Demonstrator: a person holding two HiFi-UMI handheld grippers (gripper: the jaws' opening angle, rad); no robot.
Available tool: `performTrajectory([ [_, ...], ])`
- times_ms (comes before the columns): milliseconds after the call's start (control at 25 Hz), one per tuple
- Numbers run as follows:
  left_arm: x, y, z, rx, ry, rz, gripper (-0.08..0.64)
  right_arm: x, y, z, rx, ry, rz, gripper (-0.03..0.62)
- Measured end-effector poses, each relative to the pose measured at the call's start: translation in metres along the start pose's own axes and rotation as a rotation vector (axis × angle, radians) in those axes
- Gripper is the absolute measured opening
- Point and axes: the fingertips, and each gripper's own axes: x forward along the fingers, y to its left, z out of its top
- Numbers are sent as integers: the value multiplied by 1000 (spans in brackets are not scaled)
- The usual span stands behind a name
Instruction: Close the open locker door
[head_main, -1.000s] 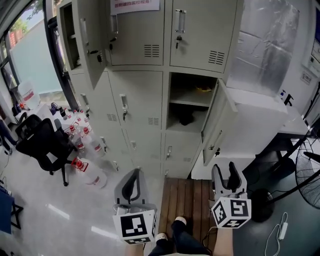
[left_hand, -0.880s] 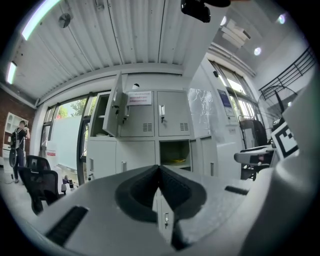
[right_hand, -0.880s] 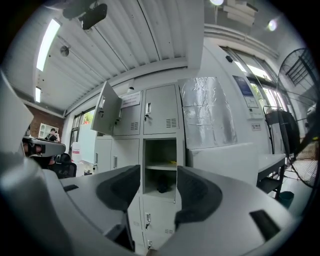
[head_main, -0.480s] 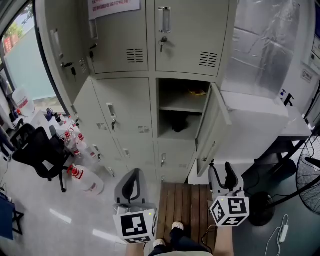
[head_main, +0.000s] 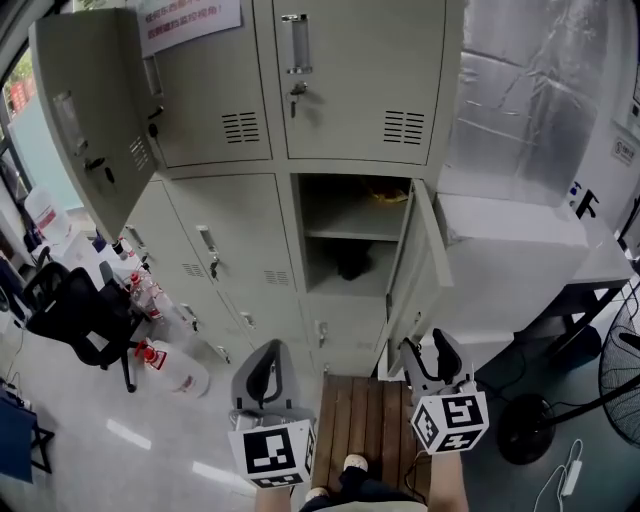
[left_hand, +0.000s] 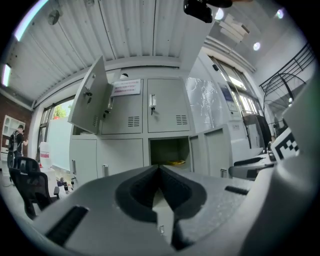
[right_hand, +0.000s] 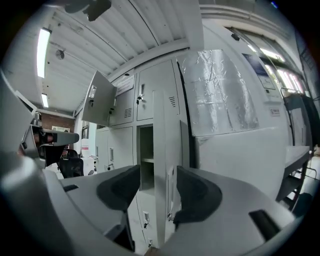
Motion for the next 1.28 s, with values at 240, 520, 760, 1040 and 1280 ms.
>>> performTrajectory([
  [240,19,-12,-4,7,21,15,2,16,-7,-14,4,47,70,225],
  [520,32,-25,-7,6,41,22,2,28,-9,-20,11,61,140,225],
  [760,39,-24,-9,17,45,29,2,34,-5,-23,15,68,160,225],
  [1040,48,-12,-6,1,47,17,2,41,8,-24,-7,89,166,224],
  [1280,54,5,-6,-1,44,17,2,56,31,-23,-31,90,176,204],
])
